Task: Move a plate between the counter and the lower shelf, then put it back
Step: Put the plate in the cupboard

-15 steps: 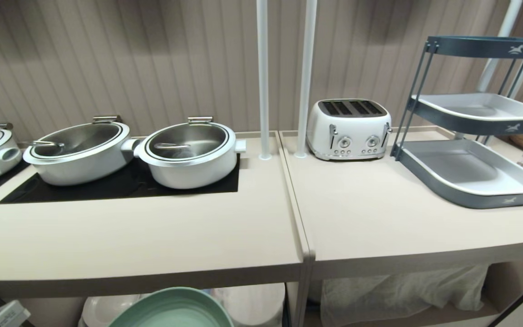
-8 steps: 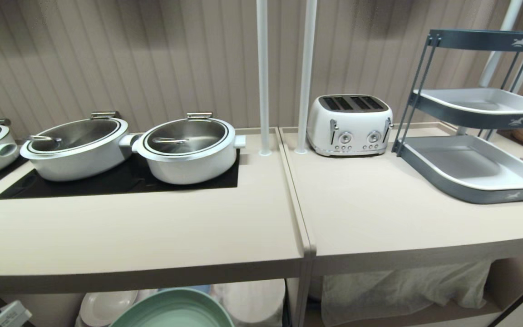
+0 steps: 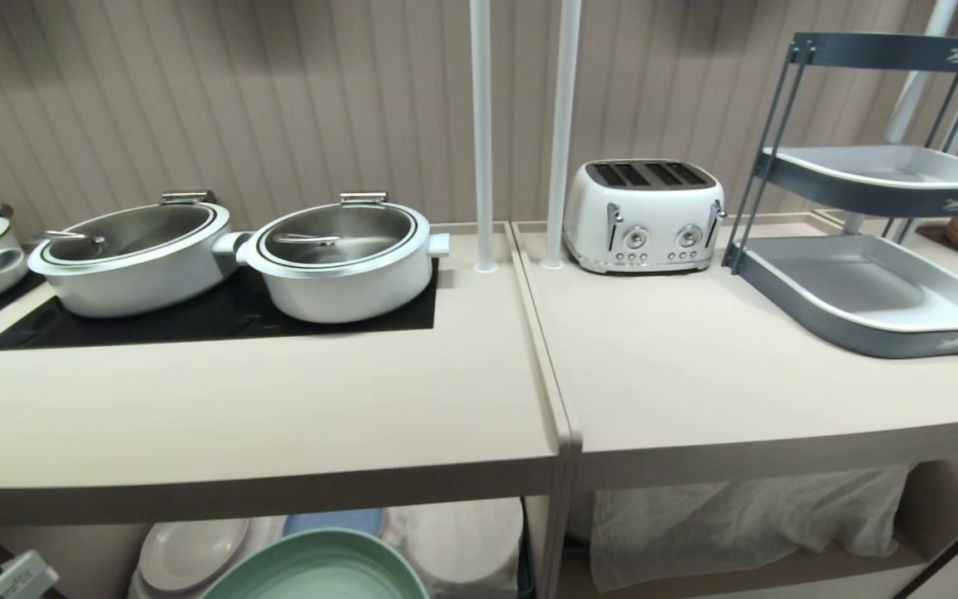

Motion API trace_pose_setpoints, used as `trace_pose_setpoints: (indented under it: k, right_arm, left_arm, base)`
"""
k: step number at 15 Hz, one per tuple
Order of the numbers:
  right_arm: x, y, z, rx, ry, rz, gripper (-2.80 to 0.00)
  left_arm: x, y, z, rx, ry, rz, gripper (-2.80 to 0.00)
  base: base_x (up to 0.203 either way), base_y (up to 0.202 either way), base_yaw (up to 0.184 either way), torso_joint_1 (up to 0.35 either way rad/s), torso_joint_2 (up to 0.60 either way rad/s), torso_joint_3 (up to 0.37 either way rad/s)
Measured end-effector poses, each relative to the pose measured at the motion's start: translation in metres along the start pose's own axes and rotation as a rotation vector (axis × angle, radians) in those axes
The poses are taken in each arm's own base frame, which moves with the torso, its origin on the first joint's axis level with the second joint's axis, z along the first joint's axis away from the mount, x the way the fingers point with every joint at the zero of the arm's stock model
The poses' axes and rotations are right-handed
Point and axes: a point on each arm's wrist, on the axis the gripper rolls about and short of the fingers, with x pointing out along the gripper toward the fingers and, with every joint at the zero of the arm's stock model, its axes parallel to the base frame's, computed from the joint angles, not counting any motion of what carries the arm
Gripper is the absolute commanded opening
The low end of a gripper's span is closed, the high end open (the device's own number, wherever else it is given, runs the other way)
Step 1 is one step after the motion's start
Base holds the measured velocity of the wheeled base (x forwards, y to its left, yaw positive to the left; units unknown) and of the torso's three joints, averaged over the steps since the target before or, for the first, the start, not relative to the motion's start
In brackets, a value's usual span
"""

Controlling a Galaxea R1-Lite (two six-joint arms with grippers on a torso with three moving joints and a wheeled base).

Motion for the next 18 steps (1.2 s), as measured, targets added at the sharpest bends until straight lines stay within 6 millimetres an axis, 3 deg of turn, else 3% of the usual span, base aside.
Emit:
trace_pose_setpoints:
  k: [12, 18]
  right_arm:
    - [0.0000, 0.0000, 0.0000, 0.000, 0.000, 0.000, -2.80]
    - [0.0000, 0.0000, 0.0000, 0.000, 0.000, 0.000, -2.80]
  left_arm:
    - [0.0000, -0.0002, 0.0001, 0.000, 0.002, -0.003, -2.80]
    - [0.0003, 0.0008, -0.0009, 0.002, 0.010, 0.005, -2.80]
  base:
    - [0.000, 0.000, 0.000, -0.159, 0.34, 0.175]
    - [0.000, 0.000, 0.000, -0.235, 0.51, 0.268]
